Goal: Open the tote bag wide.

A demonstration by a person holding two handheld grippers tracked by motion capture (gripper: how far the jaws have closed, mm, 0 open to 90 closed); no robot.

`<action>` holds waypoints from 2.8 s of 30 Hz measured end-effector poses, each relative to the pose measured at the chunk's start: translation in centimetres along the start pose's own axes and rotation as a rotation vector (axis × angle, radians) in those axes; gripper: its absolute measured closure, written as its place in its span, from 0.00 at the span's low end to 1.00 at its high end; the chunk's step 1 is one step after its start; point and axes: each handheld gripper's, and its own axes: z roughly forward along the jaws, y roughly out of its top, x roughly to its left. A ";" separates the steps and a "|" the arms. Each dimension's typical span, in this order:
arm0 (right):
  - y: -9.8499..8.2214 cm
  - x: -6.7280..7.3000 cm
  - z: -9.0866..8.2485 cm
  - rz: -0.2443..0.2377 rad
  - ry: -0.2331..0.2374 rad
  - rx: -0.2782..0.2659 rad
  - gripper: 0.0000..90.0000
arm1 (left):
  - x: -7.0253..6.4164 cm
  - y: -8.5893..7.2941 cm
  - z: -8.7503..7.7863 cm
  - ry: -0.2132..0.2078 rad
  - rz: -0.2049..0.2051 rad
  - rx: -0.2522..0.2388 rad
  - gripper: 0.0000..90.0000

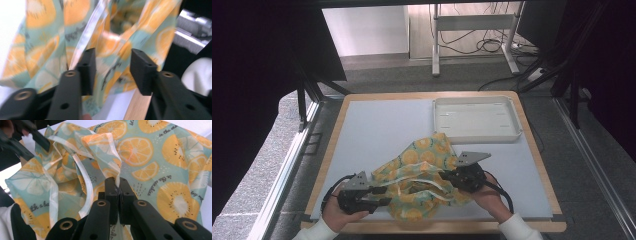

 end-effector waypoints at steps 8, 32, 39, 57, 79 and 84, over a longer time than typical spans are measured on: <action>0.1 0.2 -0.5 -0.006 0.020 -0.024 0.97 | 0.8 2.4 -2.3 0.063 -0.035 -0.118 0.45; -1.8 2.8 -0.3 -0.034 0.111 -0.003 0.98 | 5.2 3.7 0.4 0.072 -0.090 -0.086 0.47; -2.3 3.6 -0.3 -0.057 0.112 0.008 0.98 | 4.9 3.6 0.6 0.028 -0.057 -0.084 0.49; -2.3 2.8 -0.9 -0.024 0.088 -0.019 0.97 | 2.5 3.7 2.2 -0.022 0.049 0.042 0.98; -7.1 5.0 -1.3 0.013 0.176 0.094 0.98 | -1.8 -0.6 3.4 -0.157 0.057 0.171 0.96; -7.2 5.2 -1.0 0.005 0.179 0.119 0.97 | -1.6 -0.2 2.8 -0.142 0.066 0.133 0.79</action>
